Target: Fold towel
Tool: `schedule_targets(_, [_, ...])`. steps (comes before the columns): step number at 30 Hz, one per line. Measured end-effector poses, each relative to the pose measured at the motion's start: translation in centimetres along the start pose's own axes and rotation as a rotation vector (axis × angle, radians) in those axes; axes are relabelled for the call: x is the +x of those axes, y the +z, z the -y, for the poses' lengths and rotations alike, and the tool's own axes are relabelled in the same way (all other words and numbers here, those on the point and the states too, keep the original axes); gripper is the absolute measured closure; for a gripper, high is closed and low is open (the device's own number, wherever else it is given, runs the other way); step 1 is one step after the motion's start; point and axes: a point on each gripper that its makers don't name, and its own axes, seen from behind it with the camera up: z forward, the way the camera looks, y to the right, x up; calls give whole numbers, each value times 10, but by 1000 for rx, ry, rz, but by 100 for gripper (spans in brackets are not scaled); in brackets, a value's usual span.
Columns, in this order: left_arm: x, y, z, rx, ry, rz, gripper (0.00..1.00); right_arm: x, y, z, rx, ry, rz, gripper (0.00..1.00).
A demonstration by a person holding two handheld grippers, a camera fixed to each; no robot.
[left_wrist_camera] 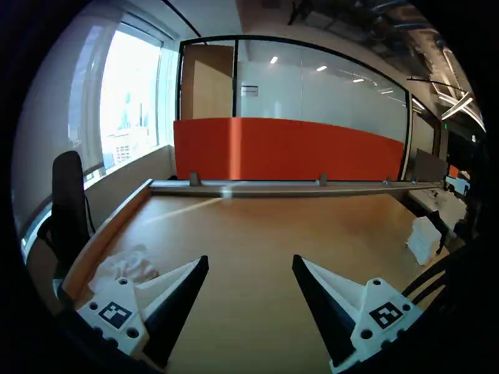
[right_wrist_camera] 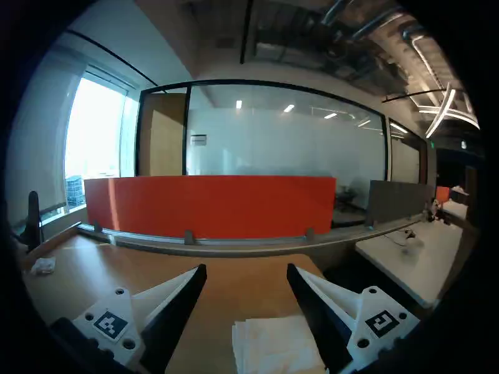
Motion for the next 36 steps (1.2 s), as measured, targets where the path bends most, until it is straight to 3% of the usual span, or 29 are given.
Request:
schedule_targets(6, [34,15,10,21,2,-95,0,11,-5,26,8,-4,-21,0])
schedule_targets(18, [90,34,25,19,-30,-226,0,33,-3,89,45,-3,-60,0])
schedule_targets(24, [102,37,29,23,-16,-259,0,38,-3,113,46,22,-70,0])
schedule_targets(36, [107,35,22,-6,11,-296,0,47,-8,129,22,8,-66,0])
